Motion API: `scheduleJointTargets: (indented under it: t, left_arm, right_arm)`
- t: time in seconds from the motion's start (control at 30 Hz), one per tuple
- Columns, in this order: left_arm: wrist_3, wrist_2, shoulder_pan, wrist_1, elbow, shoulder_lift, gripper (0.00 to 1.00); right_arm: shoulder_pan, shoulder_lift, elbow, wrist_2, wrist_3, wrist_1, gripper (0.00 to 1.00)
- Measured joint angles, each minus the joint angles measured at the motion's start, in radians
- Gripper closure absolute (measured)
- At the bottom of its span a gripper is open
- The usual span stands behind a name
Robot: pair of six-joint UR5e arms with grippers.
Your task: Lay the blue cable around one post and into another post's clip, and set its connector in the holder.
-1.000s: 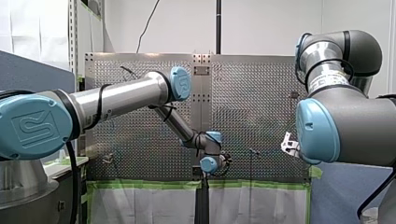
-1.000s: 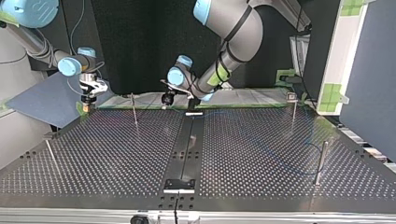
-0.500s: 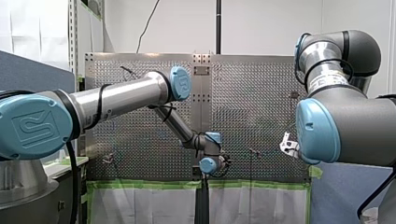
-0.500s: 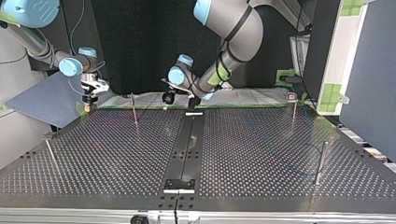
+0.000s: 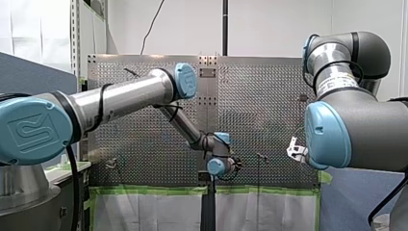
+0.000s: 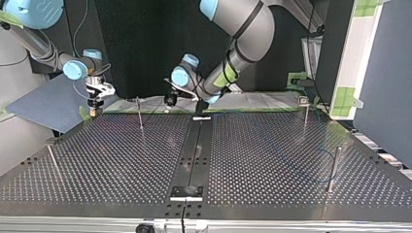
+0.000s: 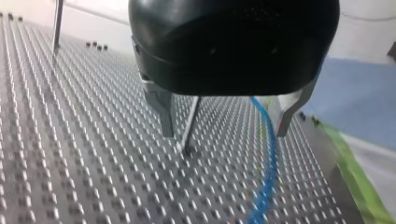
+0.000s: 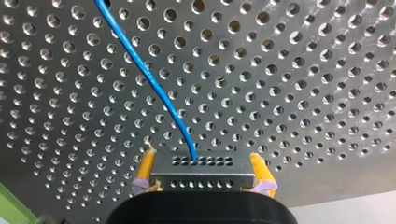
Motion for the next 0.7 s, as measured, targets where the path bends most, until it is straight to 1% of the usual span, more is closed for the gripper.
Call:
scheduleJointTargets:
  t: [0.13,0.33,0.53,0.7]
  left_arm:
    - [0.002,0.026,-0.009,0.018,-0.043,0.041,0.02]
    - [0.018,0.071,-0.026,0.014,-0.095,0.058,0.02]
    - [0.035,0.109,-0.042,-0.003,-0.106,0.059,0.02]
    - [0.036,0.115,-0.049,-0.006,-0.107,0.059,0.02]
  right_arm:
    - [0.002,0.000,0.000,0.000,0.000,0.002,1.00]
    - [0.004,0.000,0.000,0.000,0.003,0.004,1.00]
    - [0.004,0.000,0.000,0.000,0.004,0.006,1.00]
    - [0.006,0.000,0.000,0.000,0.005,0.006,1.00]
